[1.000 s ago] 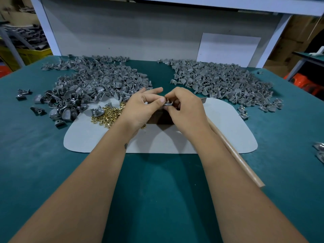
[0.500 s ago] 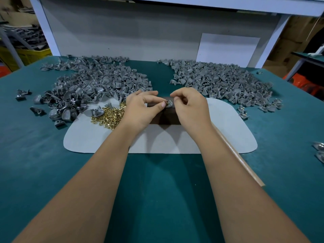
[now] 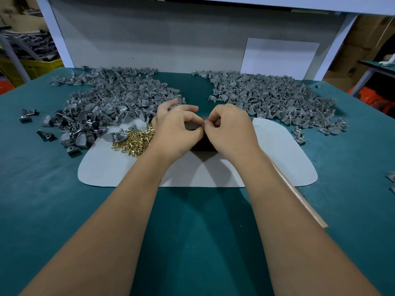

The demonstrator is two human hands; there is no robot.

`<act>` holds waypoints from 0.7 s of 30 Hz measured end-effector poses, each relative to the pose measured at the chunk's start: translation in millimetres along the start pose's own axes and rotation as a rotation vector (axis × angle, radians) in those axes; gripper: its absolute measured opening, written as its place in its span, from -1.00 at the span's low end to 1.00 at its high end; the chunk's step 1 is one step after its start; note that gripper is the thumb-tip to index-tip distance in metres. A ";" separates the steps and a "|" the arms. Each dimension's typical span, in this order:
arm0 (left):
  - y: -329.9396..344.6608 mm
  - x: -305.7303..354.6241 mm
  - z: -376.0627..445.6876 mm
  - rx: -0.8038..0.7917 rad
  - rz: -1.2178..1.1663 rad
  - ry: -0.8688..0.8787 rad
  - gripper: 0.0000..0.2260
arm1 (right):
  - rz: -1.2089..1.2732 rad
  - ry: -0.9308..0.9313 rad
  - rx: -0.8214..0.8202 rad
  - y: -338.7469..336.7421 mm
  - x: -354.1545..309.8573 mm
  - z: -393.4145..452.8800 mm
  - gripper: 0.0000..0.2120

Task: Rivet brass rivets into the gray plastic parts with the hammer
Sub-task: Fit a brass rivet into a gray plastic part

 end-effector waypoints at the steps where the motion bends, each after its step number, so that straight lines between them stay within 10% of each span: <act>1: 0.4 1.2 -0.1 0.006 0.019 0.007 -0.83 | -0.031 -0.004 -0.004 -1.1 -0.7 0.2 -0.92; 21: 1.1 -3.8 -4.5 0.013 -0.057 -0.122 -0.77 | -0.119 0.098 -0.009 -1.2 1.3 0.9 -0.86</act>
Point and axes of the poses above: each hand's wrist, its own z-axis towards the middle knuckle, its own y-axis out of the palm, x = y × z, the point moved 8 cm from there along z, towards the middle knuckle, and after that the axes turned 10 degrees about x, right-handed, at the moved point
